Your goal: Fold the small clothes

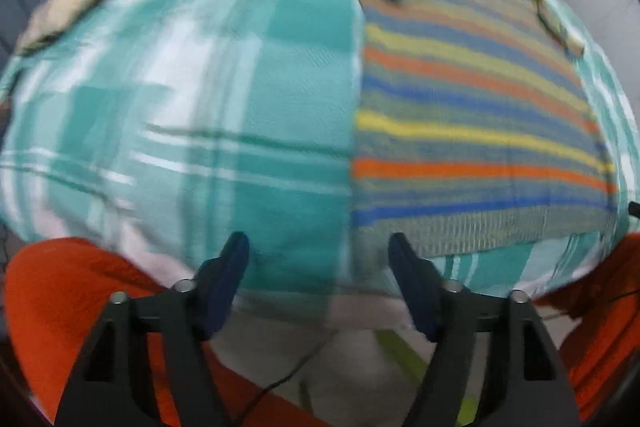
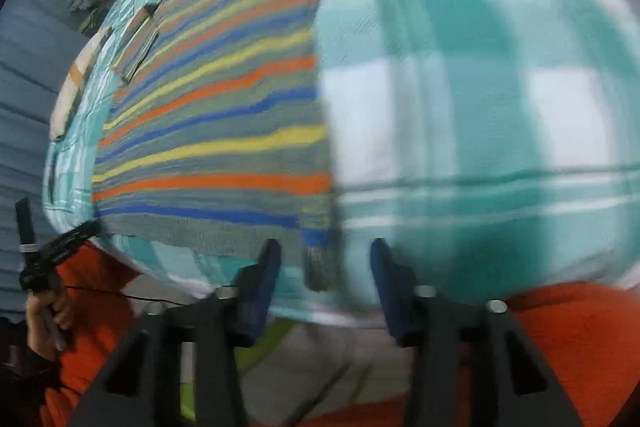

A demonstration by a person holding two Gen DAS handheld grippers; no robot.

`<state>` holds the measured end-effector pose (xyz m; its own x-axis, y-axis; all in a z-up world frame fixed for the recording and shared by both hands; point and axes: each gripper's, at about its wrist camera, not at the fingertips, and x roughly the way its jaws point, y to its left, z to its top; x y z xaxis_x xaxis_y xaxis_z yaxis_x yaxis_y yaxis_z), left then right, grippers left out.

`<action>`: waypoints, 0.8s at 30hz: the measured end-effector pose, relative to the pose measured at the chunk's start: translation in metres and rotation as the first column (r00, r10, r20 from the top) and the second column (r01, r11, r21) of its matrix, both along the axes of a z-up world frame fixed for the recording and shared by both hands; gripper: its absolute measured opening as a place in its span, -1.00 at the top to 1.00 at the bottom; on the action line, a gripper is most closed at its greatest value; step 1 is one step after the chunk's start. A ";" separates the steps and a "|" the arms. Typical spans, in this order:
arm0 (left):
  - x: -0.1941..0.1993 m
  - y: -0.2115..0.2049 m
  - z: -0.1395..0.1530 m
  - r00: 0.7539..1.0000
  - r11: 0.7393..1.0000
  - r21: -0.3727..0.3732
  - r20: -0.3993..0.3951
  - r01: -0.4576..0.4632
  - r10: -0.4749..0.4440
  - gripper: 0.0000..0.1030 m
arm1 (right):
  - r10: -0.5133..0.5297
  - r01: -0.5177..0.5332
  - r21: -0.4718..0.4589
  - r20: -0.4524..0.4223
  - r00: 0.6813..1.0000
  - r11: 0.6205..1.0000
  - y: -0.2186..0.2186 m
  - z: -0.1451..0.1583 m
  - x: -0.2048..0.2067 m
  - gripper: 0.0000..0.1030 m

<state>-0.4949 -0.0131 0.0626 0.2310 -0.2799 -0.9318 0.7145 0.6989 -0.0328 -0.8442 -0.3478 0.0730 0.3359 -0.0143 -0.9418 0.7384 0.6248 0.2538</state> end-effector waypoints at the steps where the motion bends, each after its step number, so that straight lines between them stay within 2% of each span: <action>1: 0.001 0.006 0.009 1.000 1.000 -0.017 0.024 -0.011 0.012 -0.52 | 0.002 -0.003 -0.060 -0.028 1.000 0.998 -0.008 0.013 -0.005 0.07; 4: 0.009 0.011 0.029 0.996 0.997 -0.063 0.074 -0.051 0.055 -0.55 | 0.030 -0.065 -0.293 -0.121 0.992 0.954 -0.042 0.051 0.004 0.04; 6: 0.011 -0.002 0.039 0.994 0.992 -0.107 0.081 -0.068 0.077 -0.56 | 0.090 -0.118 -0.369 -0.091 0.992 0.922 -0.066 0.069 0.033 0.00; 8: 0.009 -0.026 0.043 0.992 0.987 -0.135 0.076 -0.085 0.096 -0.57 | 0.177 -0.176 -0.421 -0.037 0.983 0.890 -0.083 0.074 0.079 -0.20; 11: 0.008 -0.048 0.045 0.994 0.981 -0.167 0.033 -0.097 0.103 -0.58 | 0.267 -0.250 -0.494 -0.038 0.963 0.833 -0.102 0.051 0.159 -0.20; 13: 0.002 -0.051 0.045 0.995 0.980 -0.177 0.022 -0.094 0.100 -0.58 | 0.277 -0.267 -0.508 -0.058 0.959 0.819 -0.117 0.025 0.202 -0.20; 15: -0.003 -0.054 0.041 0.996 0.985 -0.155 0.033 -0.081 0.087 -0.59 | 0.264 -0.263 -0.503 -0.069 0.962 0.823 -0.131 0.002 0.225 -0.16; 16: -0.004 -0.053 0.039 0.996 0.988 -0.134 0.042 -0.076 0.083 -0.59 | 0.249 -0.245 -0.480 -0.057 0.967 0.842 -0.141 -0.007 0.232 0.30; 17: -0.005 -0.052 0.037 0.995 0.990 -0.115 0.051 -0.078 0.084 -0.59 | 0.213 -0.199 -0.439 -0.018 0.977 0.876 -0.157 -0.011 0.231 0.89; 18: -0.006 -0.050 0.037 0.994 0.991 -0.108 0.056 -0.083 0.089 -0.59 | 0.175 -0.148 -0.415 0.028 0.984 0.898 -0.169 -0.007 0.224 0.88; 19: -0.005 -0.046 0.035 0.994 0.990 -0.109 0.055 -0.091 0.097 -0.59 | 0.113 -0.060 -0.410 0.107 0.988 0.910 -0.186 0.007 0.206 0.96; 21: -0.004 -0.041 0.030 0.993 0.987 -0.119 0.032 -0.109 0.113 -0.59 | 0.001 0.079 -0.438 0.179 0.984 0.895 -0.212 0.031 0.161 0.96; 24: -0.004 -0.046 0.018 0.994 0.987 -0.118 -0.017 -0.113 0.112 -0.59 | -0.182 0.263 -0.415 0.225 0.957 0.871 -0.256 0.048 0.086 0.96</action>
